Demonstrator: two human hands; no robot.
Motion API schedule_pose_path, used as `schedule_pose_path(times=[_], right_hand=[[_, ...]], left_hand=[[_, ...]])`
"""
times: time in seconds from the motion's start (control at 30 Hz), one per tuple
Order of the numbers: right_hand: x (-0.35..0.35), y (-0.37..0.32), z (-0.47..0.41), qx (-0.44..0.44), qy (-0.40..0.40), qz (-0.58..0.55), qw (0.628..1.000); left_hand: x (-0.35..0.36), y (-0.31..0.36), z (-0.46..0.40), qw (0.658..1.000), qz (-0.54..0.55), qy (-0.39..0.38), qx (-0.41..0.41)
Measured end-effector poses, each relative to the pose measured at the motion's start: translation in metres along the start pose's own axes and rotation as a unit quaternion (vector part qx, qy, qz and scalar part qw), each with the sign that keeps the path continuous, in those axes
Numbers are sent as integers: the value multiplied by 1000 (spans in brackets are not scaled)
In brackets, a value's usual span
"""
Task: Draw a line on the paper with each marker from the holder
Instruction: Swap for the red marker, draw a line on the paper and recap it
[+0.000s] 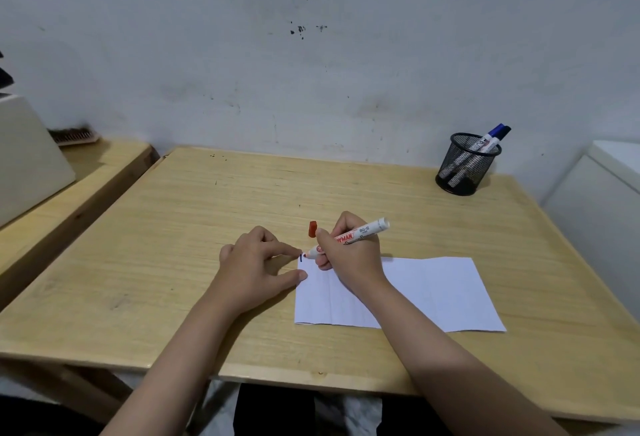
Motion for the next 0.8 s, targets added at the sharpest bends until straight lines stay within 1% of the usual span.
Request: schedule_pose_path(times=[0.17, 0.5, 0.6, 0.7, 0.8], right_hand=[[2, 0, 0, 3, -6, 3, 1000], [3, 2, -3, 15, -14, 26, 999], [3, 2, -3, 20, -20, 16, 999], [1, 2, -2, 20, 0, 0, 1000], [-7, 0, -2, 23, 46, -57, 997]], left_hand=[[0, 2, 0, 1000, -20, 10, 2], [1, 1, -1, 999, -33, 7, -1], [2, 1, -1, 1000, -30, 7, -1], [1, 1, -1, 1000, -28, 10, 0], [1, 2, -1, 1000, -24, 7, 1]])
Point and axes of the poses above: each hand's wrist, its own z-axis away from the middle knuckle, its own x-axis out of the palm, y = z × x, the point moved 5 cm from there along -z, towards the middle knuckle, and after that the axes turned 1 degree about -y, right-handed, at the moved point
